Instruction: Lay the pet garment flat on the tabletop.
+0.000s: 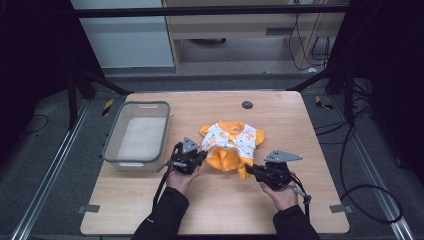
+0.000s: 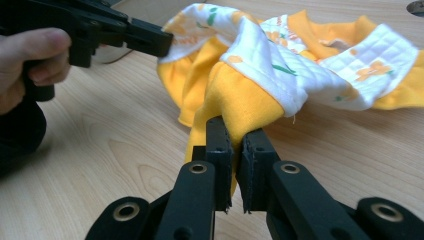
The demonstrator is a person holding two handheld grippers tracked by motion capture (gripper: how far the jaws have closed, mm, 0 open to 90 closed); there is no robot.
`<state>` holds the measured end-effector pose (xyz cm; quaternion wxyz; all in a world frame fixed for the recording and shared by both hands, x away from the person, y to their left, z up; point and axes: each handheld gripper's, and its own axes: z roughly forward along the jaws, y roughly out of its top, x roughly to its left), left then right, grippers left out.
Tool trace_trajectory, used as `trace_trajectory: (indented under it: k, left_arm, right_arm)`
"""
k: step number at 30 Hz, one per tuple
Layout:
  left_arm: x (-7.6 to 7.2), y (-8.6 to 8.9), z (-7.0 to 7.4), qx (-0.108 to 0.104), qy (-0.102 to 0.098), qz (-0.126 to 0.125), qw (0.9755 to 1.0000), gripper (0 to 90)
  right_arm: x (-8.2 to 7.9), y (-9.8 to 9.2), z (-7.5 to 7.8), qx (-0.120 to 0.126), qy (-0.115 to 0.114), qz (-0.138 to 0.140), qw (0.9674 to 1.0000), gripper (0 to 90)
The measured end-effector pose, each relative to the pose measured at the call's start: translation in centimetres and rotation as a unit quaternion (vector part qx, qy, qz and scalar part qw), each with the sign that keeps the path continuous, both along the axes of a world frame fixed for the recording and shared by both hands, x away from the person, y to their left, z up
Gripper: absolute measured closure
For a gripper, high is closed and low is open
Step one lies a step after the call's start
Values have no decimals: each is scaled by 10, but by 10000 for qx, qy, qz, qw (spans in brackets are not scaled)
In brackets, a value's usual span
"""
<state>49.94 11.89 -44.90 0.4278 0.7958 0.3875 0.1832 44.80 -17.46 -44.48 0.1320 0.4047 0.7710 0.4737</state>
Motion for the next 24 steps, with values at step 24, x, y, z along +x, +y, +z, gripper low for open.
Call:
trace_trajectory:
  k: [24]
  left_arm:
    - [11, -8, -18, 672, 144, -121, 9976, 813]
  right_arm:
    - [17, -25, -23, -620, 340, -748, 9947, 817]
